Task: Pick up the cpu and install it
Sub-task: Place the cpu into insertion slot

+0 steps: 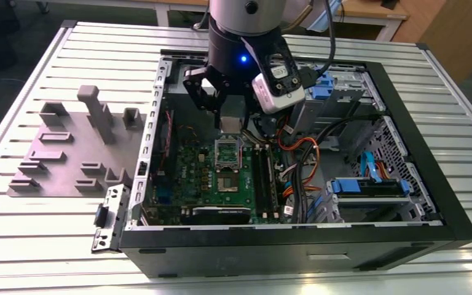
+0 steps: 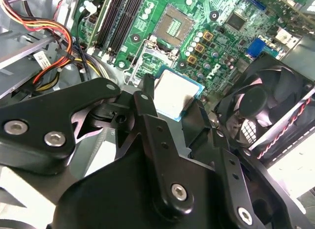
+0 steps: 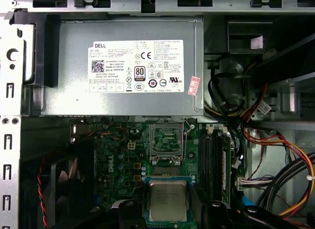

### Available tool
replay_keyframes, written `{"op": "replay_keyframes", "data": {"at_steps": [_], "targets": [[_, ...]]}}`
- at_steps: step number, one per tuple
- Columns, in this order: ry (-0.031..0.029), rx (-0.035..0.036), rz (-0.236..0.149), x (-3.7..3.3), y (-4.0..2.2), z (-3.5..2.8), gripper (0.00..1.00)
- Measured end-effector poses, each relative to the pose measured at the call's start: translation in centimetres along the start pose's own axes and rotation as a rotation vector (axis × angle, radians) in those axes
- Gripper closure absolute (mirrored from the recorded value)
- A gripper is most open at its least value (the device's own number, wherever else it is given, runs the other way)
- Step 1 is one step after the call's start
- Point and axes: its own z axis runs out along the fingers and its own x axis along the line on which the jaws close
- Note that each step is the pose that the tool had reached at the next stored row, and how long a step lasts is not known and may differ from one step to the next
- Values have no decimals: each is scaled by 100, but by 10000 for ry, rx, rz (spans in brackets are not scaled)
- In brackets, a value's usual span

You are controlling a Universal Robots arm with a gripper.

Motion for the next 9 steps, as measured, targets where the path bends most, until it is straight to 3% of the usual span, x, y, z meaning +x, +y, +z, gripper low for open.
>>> {"op": "replay_keyframes", "data": {"at_steps": [9], "targets": [[-1,-1,0,0,0,4,53]]}}
